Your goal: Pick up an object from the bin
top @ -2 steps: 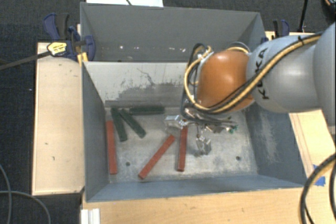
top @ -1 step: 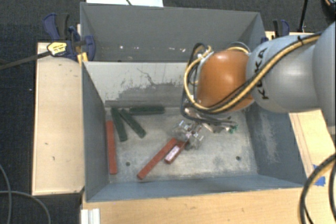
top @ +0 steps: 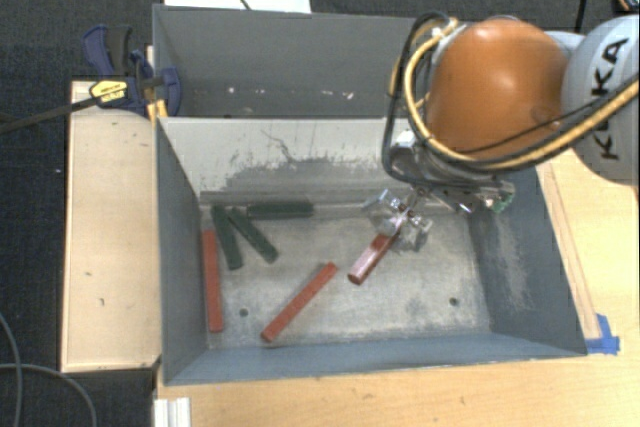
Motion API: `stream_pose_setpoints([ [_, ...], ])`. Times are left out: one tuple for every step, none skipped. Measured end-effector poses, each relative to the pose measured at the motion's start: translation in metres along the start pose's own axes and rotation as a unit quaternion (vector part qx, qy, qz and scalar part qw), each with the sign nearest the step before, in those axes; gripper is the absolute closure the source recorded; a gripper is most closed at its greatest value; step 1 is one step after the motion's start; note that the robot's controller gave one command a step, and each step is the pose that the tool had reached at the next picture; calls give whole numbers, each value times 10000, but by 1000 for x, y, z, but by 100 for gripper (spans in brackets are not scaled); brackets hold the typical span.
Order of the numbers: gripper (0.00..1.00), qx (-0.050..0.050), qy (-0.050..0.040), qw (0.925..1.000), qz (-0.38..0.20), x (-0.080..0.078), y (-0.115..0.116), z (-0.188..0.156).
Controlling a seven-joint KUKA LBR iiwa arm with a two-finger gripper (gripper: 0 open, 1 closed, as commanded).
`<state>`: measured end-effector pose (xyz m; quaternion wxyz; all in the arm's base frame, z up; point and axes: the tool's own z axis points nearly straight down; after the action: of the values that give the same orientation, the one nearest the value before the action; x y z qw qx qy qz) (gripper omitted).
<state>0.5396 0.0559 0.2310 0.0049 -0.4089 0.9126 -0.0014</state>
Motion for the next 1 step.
stream_pose_setpoints([
  [0, -31, 27, 10000, 14, 1, 1, 4],
])
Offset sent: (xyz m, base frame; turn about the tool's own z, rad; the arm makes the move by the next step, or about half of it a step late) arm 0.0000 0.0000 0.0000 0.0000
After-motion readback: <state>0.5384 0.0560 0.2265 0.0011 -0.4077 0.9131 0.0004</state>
